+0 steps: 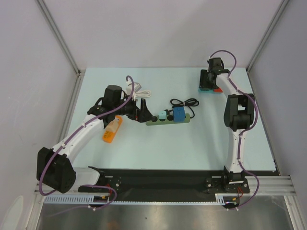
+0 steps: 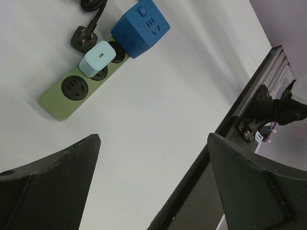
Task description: Insert the plug
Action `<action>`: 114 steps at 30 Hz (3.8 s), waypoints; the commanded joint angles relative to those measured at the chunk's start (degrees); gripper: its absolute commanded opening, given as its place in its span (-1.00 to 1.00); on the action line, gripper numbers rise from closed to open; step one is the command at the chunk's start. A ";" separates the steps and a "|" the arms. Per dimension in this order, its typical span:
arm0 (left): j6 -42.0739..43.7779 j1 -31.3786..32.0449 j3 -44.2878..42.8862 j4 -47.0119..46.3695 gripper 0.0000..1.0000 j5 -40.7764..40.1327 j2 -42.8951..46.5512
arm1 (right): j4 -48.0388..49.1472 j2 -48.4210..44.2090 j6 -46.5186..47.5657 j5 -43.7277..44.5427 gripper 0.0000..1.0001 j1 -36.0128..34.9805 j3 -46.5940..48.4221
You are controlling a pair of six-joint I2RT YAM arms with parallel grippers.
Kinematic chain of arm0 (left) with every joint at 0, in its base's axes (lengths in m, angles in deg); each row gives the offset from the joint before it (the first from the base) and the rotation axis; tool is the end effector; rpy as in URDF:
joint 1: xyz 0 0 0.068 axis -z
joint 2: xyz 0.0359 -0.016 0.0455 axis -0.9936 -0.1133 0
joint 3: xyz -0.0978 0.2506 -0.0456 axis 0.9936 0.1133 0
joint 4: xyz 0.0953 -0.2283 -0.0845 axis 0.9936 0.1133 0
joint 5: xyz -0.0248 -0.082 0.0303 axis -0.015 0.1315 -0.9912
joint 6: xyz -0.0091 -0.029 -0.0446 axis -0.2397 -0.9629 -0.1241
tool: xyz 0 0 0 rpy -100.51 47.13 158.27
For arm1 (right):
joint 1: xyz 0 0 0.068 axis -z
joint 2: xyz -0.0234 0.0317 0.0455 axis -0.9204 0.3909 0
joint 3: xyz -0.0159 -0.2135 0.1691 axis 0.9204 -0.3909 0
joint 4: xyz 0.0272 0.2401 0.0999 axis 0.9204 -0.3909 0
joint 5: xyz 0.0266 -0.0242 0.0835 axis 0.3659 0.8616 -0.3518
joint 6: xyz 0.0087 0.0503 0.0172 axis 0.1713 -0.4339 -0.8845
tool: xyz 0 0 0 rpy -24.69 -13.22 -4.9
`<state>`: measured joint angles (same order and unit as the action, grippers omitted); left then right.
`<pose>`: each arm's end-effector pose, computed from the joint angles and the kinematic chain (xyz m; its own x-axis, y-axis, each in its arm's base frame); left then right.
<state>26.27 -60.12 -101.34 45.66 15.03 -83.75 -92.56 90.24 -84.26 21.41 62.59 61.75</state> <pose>0.2507 -0.1308 0.2981 -0.6964 0.0942 -0.7114 0.6097 0.6006 -0.5173 0.5078 0.0376 0.2070 -0.7830 0.0439 -0.6205 0.0297 0.9990 0.0331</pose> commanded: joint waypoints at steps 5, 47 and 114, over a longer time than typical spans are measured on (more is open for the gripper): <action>0.45 -0.17 0.06 -1.84 0.99 1.65 2.34 | -4.36 5.80 1.91 1.03 -1.00 0.89 -1.13; 0.53 -0.09 0.49 -2.10 1.00 2.44 1.90 | -2.17 -4.65 7.36 2.43 0.93 1.33 6.51; -5.44 -0.44 -4.69 -1.66 0.99 -3.09 31.25 | -4.10 -82.09 -22.70 -13.82 0.99 -12.82 -41.91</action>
<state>22.93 -60.27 -107.63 45.77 14.13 -54.38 -95.88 10.57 -105.44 7.05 49.63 21.32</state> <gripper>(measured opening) 0.996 0.994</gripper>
